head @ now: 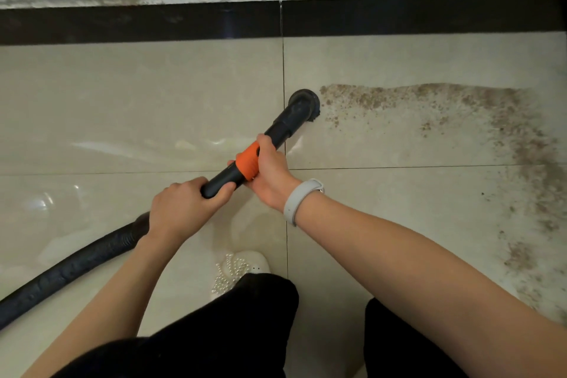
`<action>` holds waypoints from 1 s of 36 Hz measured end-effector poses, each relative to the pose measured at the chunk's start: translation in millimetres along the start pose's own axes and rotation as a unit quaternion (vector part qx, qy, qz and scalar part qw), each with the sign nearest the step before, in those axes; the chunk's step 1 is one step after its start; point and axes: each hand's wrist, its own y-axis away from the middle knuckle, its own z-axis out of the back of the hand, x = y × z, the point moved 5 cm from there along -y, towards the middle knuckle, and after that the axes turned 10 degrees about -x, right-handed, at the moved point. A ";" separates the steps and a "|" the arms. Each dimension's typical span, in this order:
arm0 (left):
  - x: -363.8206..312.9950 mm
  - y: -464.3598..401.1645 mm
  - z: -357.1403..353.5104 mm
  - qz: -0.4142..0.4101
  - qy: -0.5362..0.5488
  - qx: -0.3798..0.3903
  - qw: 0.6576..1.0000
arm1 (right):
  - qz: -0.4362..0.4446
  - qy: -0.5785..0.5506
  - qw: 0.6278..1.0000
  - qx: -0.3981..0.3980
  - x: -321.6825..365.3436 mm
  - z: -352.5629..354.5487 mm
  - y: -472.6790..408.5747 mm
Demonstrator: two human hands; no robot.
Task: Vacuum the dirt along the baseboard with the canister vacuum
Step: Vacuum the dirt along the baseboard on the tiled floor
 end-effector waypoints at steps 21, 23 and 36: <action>-6.0 31.8 -13.0 -0.019 0.015 0.016 1.000 | 0.000 -0.002 0.999 -0.043 -27.0 31.8 1.8; -9.8 25.0 -10.9 -0.012 0.018 0.011 1.000 | 0.008 0.012 0.999 -0.043 -16.8 27.3 -0.5; -49.7 -28.8 1.8 0.023 0.064 0.006 0.998 | 0.065 0.041 0.996 -0.034 54.4 6.7 -11.7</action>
